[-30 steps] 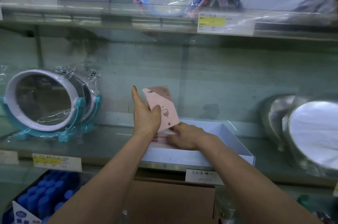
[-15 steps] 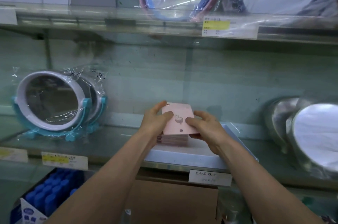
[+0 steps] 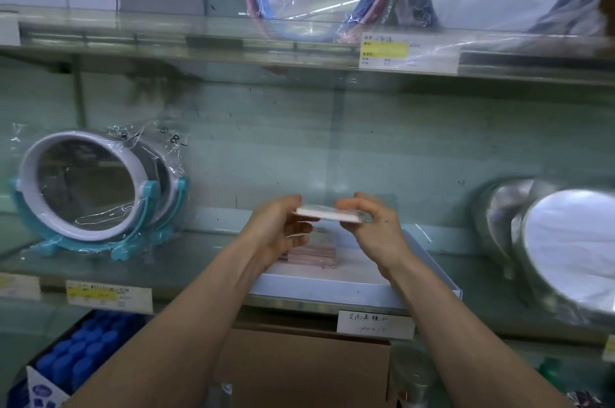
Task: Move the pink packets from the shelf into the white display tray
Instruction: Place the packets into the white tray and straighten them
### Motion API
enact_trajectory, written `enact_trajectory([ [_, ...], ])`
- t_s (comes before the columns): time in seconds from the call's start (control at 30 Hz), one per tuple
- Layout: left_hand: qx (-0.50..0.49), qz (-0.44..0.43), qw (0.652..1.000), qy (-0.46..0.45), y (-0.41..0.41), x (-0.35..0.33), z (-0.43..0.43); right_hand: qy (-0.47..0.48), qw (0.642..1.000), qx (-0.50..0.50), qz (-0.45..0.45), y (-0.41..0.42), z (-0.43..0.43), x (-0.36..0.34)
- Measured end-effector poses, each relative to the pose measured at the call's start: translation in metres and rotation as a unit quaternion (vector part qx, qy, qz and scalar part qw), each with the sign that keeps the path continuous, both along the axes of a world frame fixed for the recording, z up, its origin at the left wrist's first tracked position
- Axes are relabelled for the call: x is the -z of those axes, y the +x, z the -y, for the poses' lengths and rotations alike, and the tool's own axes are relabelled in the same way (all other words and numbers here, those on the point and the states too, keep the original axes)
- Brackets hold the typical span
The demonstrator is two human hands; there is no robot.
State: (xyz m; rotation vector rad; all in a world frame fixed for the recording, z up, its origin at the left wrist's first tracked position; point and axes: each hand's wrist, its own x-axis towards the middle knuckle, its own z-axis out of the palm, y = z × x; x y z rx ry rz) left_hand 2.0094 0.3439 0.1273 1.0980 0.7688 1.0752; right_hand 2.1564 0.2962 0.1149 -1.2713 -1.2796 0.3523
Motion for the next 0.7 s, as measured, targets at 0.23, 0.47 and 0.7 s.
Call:
enact_trajectory([
  [0.23,-0.054,-0.032,0.996,0.061,0.004,0.004,-0.002,-0.086,0.963,0.003,-0.254,0.005,0.001,-0.006],
  [0.47,-0.070,-0.029,0.996,0.054,0.005,0.004,-0.005,-0.169,0.970,-0.059,-0.164,0.001,0.002,-0.004],
  [0.7,-0.146,-0.062,0.986,0.061,0.003,0.011,-0.013,-0.135,0.973,-0.031,-0.184,0.003,-0.010,0.001],
])
